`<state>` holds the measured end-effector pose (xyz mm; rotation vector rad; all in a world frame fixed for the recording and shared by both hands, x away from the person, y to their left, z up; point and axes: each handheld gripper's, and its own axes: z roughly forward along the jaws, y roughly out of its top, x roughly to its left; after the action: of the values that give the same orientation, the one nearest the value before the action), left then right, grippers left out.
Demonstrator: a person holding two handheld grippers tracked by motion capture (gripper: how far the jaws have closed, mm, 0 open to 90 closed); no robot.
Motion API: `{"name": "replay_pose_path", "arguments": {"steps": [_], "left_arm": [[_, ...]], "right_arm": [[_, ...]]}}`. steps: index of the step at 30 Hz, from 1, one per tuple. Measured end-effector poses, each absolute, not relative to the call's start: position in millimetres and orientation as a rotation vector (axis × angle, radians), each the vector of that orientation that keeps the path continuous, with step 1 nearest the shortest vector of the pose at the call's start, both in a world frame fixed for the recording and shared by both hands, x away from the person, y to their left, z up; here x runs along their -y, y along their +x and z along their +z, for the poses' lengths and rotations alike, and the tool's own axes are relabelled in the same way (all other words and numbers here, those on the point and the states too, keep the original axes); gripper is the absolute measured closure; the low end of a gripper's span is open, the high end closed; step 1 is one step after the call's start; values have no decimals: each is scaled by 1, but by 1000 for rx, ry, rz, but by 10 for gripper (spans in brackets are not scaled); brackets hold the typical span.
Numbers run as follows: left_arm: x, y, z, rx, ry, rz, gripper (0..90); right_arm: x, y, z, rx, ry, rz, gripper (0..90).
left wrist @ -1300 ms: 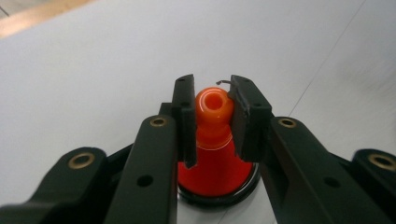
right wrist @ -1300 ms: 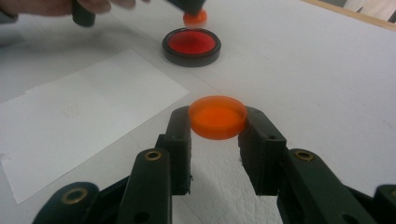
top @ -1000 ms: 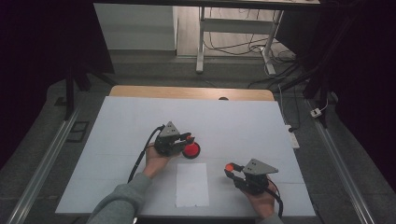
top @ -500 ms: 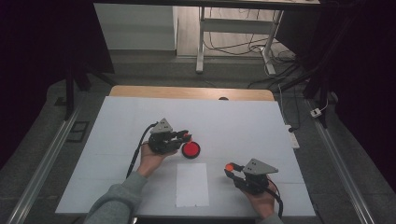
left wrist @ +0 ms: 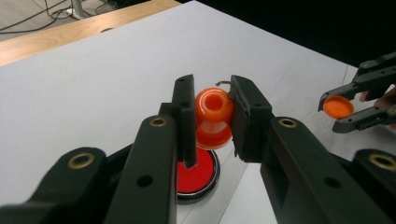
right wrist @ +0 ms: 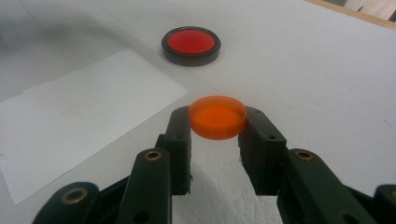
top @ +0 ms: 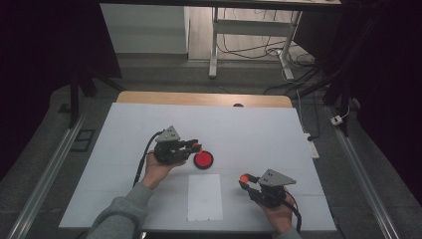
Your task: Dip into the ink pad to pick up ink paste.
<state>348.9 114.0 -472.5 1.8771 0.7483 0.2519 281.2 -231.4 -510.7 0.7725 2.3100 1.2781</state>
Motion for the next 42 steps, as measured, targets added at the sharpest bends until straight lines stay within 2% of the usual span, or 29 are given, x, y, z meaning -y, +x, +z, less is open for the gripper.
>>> {"name": "replay_pose_path", "arguments": {"steps": [8, 42], "left_arm": [[-113, 344, -470, -722, 1909, 281, 726], [-114, 313, -464, -609, 1948, 179, 726]], "right_arm": [[231, 281, -511, -2309, 774, 1268, 644], [231, 282, -512, -2314, 771, 1275, 643]]}}
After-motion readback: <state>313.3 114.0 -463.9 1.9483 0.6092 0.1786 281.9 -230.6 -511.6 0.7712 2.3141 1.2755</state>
